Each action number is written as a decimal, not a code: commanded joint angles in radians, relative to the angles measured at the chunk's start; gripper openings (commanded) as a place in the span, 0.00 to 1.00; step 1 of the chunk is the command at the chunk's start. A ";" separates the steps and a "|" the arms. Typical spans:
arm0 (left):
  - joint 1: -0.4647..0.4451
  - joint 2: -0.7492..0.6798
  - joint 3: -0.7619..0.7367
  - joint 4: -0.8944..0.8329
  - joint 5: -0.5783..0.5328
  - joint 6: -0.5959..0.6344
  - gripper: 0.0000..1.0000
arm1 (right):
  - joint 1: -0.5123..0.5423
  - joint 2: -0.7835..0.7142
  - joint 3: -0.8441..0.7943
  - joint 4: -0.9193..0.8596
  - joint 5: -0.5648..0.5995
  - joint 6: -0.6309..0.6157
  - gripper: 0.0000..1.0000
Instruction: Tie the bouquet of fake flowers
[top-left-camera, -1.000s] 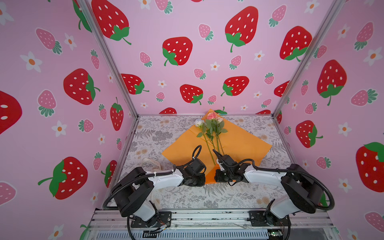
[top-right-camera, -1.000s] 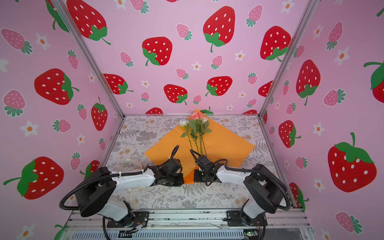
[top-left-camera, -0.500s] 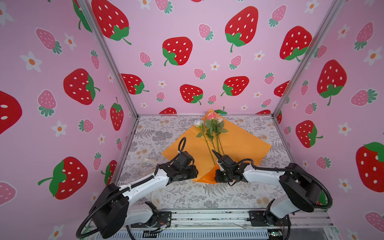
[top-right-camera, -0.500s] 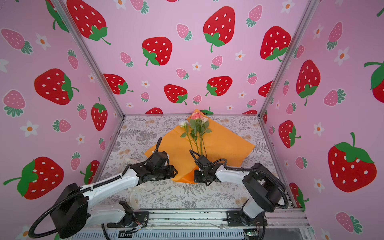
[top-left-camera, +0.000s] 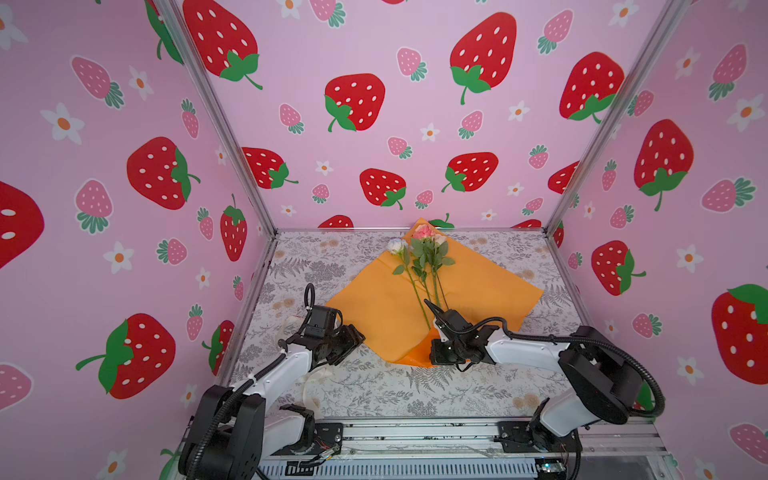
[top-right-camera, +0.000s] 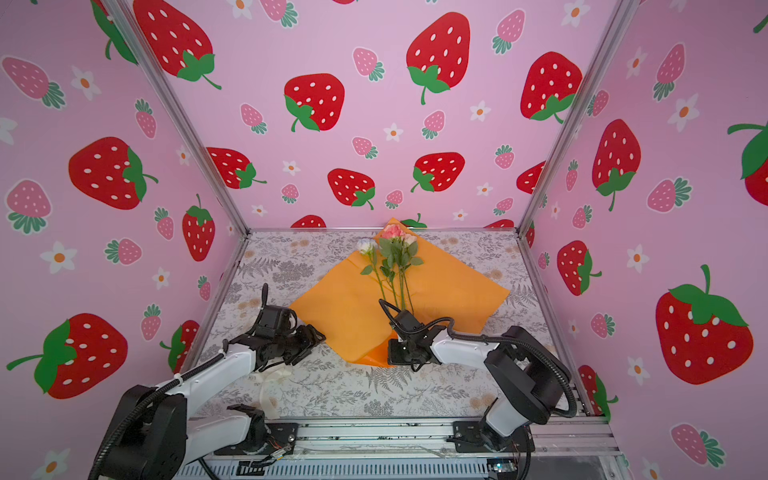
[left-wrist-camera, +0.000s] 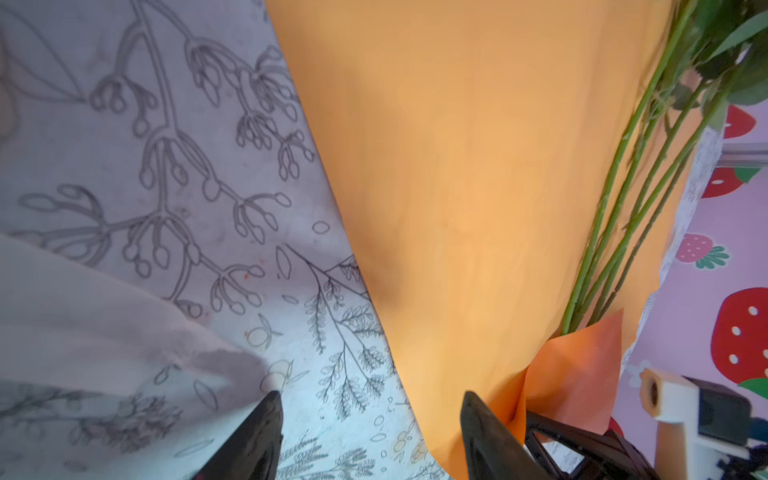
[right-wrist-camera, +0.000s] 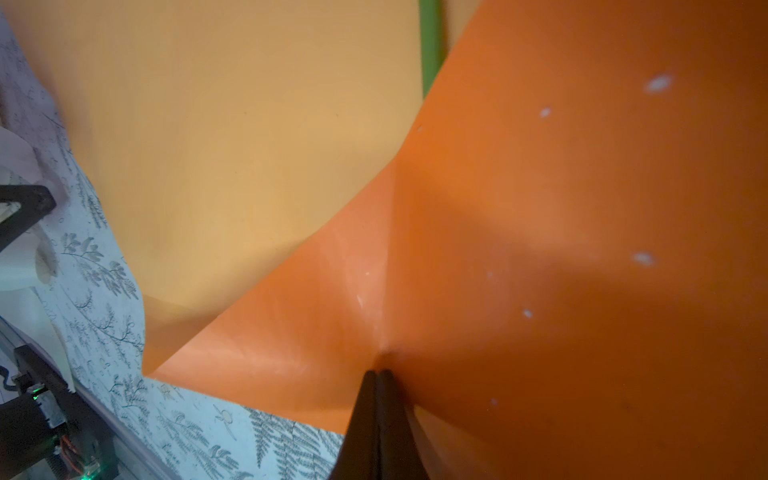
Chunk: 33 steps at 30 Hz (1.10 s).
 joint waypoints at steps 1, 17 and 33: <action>0.034 0.058 0.009 0.091 0.025 -0.017 0.69 | 0.005 0.028 -0.017 -0.034 0.018 0.008 0.05; 0.051 0.442 0.009 0.585 0.234 -0.169 0.67 | 0.005 0.037 -0.006 -0.043 0.019 0.001 0.06; -0.029 0.342 0.129 0.659 0.291 -0.208 0.67 | 0.004 0.033 0.002 -0.048 0.029 0.005 0.06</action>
